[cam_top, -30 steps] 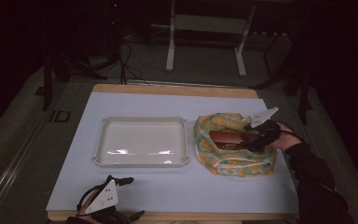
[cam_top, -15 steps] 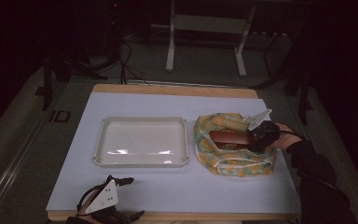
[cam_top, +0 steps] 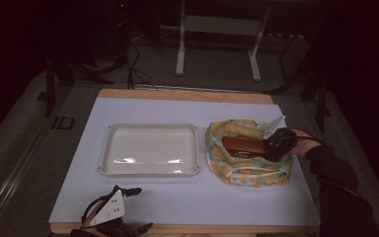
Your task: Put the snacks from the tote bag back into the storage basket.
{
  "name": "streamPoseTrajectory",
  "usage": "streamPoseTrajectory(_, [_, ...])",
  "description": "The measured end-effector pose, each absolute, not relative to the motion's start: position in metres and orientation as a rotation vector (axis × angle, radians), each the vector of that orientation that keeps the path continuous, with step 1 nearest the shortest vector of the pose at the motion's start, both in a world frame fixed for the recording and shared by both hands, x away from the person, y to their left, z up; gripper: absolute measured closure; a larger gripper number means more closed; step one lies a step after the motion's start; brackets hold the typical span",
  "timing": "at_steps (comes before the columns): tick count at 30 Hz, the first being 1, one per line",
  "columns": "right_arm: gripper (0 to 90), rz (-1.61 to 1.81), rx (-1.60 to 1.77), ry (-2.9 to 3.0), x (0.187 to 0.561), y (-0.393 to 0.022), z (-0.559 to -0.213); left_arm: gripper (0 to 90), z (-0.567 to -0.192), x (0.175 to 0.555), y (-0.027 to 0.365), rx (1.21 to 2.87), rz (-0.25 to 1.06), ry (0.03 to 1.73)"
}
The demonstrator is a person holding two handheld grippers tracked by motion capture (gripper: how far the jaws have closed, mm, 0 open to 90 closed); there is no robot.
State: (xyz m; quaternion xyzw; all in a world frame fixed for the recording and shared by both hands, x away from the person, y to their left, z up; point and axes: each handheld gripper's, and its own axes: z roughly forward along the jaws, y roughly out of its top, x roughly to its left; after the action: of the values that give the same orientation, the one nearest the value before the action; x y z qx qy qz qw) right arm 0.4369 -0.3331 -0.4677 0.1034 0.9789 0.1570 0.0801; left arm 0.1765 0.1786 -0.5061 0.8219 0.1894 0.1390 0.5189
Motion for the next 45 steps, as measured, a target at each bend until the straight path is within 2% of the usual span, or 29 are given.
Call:
streamPoseTrajectory(3, [42.2,0.479,0.294,2.945,0.436,-0.334,-0.465,0.0,-0.506,0.176,0.178,1.971,0.333,0.455])
streamPoseTrajectory(15, [43.0,0.545,0.304,2.924,0.431,-0.341,-0.449,0.0,-0.506,0.176,0.178,1.972,0.333,0.454])
streamPoseTrajectory(45, [43.1,0.574,0.269,2.817,0.423,-0.335,-0.374,0.0,-0.506,0.176,0.178,1.972,0.325,0.447])
